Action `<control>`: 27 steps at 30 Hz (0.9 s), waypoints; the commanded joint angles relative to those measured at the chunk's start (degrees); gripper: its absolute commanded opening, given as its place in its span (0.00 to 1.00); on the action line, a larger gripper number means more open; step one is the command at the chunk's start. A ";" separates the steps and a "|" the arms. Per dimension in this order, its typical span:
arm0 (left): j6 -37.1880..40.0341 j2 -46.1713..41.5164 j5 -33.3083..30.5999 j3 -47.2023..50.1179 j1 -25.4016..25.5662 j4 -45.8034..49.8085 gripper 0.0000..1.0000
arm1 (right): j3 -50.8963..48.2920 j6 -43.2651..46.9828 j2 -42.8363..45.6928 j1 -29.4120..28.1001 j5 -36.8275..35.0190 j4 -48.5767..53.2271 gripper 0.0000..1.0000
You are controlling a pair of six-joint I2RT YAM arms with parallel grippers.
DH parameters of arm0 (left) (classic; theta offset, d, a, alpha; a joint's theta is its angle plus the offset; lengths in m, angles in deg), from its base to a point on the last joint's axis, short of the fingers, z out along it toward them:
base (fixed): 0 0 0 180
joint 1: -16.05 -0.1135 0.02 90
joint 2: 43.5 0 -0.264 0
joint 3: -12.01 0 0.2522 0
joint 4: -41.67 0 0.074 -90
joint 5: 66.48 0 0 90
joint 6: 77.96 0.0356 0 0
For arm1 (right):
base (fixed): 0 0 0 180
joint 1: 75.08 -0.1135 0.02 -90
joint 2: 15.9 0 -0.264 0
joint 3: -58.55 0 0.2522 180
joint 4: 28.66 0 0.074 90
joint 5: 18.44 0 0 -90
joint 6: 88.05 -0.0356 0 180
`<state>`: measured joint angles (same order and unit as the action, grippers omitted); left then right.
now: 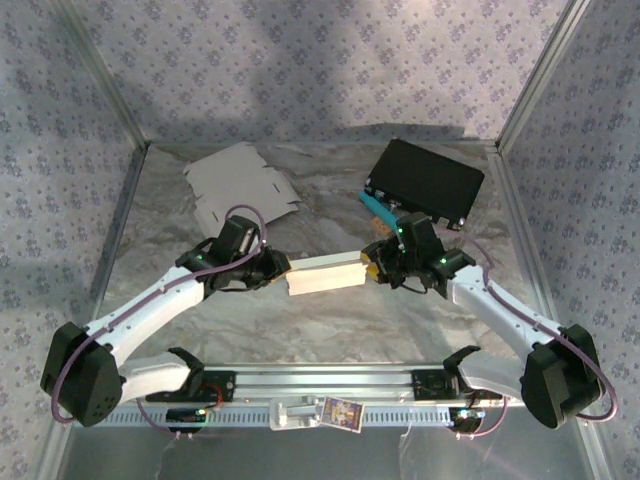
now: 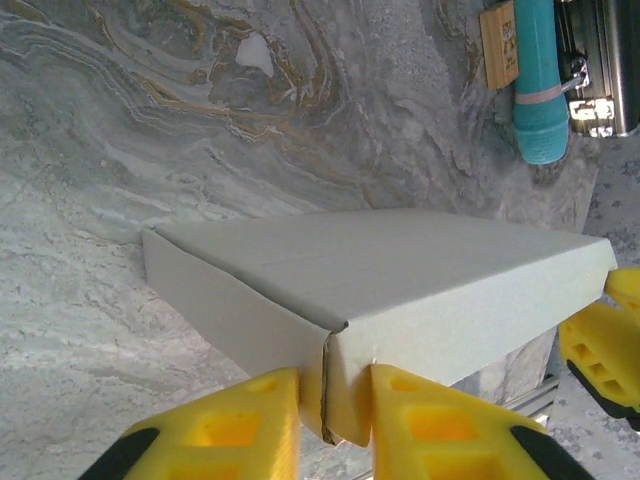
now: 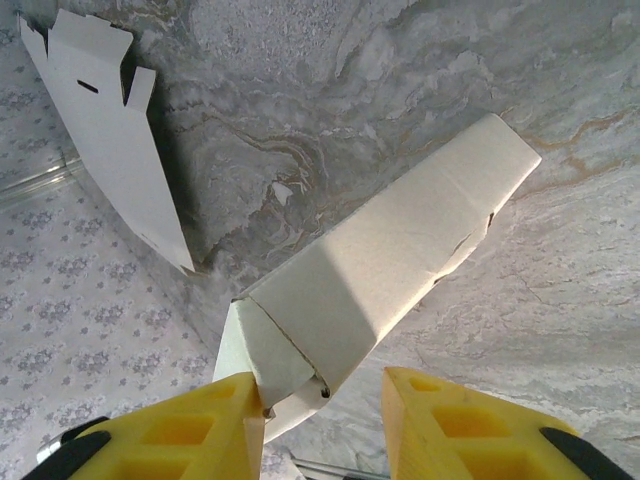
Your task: Fold the paper box
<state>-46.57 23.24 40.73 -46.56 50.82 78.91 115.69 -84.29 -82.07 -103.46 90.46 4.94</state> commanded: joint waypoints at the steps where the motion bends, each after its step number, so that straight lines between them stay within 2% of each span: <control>1: 1.30 2.25 -2.89 4.05 -0.18 8.83 0.18 | 0.07 2.09 -1.69 0.67 -2.33 10.88 0.36; 13: 1.57 2.52 -2.65 3.40 -0.17 8.87 0.17 | 5.86 3.82 -0.71 1.30 -3.27 12.24 0.39; 23: 1.65 2.69 -2.62 2.59 -0.11 8.93 0.18 | 2.33 3.80 -1.50 1.65 -3.48 14.33 0.33; 27: 1.48 2.52 -2.62 2.29 -0.06 9.23 0.19 | -0.59 4.66 -2.05 2.15 -3.94 18.41 0.32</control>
<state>-46.09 23.35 40.91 -46.26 50.82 77.71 119.12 -80.77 -82.53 -102.08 89.34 13.09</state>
